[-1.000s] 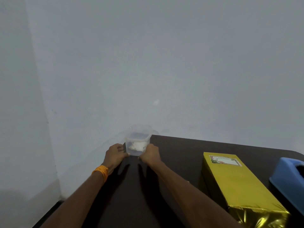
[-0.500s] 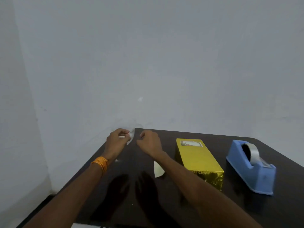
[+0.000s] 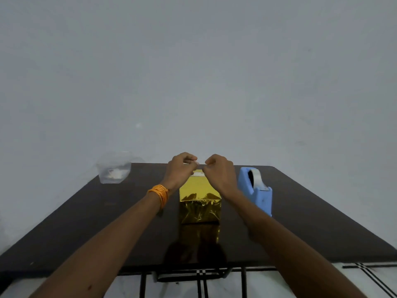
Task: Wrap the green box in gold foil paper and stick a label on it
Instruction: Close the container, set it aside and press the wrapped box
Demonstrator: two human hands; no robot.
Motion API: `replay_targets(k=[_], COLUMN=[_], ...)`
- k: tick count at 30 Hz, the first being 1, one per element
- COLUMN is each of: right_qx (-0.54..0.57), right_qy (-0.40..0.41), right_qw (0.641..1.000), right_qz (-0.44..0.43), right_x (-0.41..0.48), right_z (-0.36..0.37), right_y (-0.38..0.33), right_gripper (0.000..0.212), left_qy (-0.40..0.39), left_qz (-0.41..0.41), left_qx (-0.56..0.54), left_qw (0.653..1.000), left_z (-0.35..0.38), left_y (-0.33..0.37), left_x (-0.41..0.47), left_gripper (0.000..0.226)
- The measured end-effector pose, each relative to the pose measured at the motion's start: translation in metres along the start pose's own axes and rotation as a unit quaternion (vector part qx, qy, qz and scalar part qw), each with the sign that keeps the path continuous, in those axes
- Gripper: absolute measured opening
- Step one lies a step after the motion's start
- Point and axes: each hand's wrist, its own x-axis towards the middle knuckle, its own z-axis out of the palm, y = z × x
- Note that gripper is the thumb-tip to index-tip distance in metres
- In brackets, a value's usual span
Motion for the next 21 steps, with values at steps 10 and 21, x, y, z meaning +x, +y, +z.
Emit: replay_targets(k=[10, 21], right_qx=[-0.028, 0.058], right_qy=[0.126, -0.028], right_qw=[0.991, 0.987], right_qz=[0.033, 0.147], right_x=[-0.017, -0.038], right_z=[-0.079, -0.077], right_y=[0.11, 0.169], right_gripper=[0.034, 0.054], left_qy=[-0.082, -0.169], left_qz=[-0.017, -0.195], left_qx=[-0.025, -0.131], left_qw=[0.996, 0.957], left_z=[0.133, 0.202], left_y=[0.022, -0.006], left_x=[0.003, -0.004], left_gripper=[0.021, 0.025])
